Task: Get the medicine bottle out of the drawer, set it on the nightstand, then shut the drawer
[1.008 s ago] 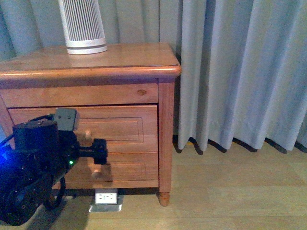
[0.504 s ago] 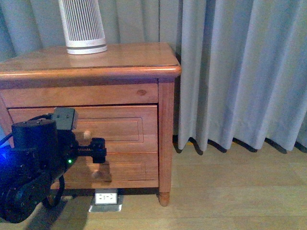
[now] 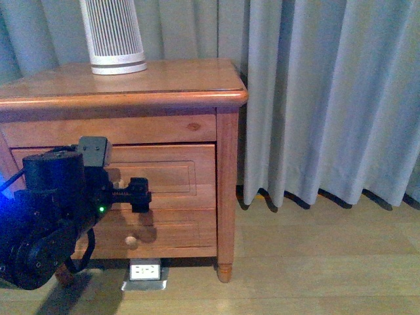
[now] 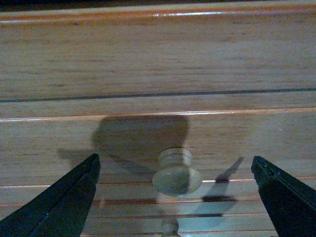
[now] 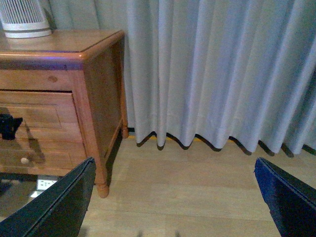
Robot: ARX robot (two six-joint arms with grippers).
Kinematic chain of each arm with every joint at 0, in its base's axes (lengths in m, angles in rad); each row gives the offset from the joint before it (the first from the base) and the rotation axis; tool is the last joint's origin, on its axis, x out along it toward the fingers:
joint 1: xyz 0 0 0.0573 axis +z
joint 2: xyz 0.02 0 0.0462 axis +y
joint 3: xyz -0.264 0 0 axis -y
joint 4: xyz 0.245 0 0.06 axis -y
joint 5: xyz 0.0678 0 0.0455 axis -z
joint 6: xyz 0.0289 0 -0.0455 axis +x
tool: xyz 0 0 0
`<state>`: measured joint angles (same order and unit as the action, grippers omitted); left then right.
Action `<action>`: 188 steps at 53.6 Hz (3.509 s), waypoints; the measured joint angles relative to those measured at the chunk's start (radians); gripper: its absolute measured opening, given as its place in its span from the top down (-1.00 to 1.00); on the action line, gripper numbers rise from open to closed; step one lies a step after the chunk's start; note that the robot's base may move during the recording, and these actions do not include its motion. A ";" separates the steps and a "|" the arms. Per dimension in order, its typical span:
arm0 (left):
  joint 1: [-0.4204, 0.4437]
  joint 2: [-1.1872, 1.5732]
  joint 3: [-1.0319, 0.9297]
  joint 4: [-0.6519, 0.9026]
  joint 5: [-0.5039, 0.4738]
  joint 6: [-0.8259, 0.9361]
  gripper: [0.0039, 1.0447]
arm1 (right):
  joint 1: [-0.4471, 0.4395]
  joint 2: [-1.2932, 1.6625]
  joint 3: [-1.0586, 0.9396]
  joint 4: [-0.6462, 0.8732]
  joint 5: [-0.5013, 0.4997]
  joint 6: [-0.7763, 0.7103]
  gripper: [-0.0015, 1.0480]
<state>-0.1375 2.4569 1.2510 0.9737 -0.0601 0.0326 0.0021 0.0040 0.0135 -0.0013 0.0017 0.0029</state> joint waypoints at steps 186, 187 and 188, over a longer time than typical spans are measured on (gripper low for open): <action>0.129 -2.406 -1.192 -0.976 0.052 -0.031 0.95 | 0.000 0.000 0.000 0.000 -0.001 0.000 -0.87; 0.129 -2.407 -1.193 -0.976 0.054 -0.031 0.95 | 0.000 0.000 0.000 0.000 -0.001 0.000 -0.87; 0.129 -2.408 -1.194 -0.976 0.054 -0.031 0.95 | 0.000 0.000 0.000 0.000 -0.002 0.000 -0.87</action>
<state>-0.0082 0.0490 0.0566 -0.0021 -0.0059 0.0021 0.0021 0.0040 0.0135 -0.0013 0.0002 0.0029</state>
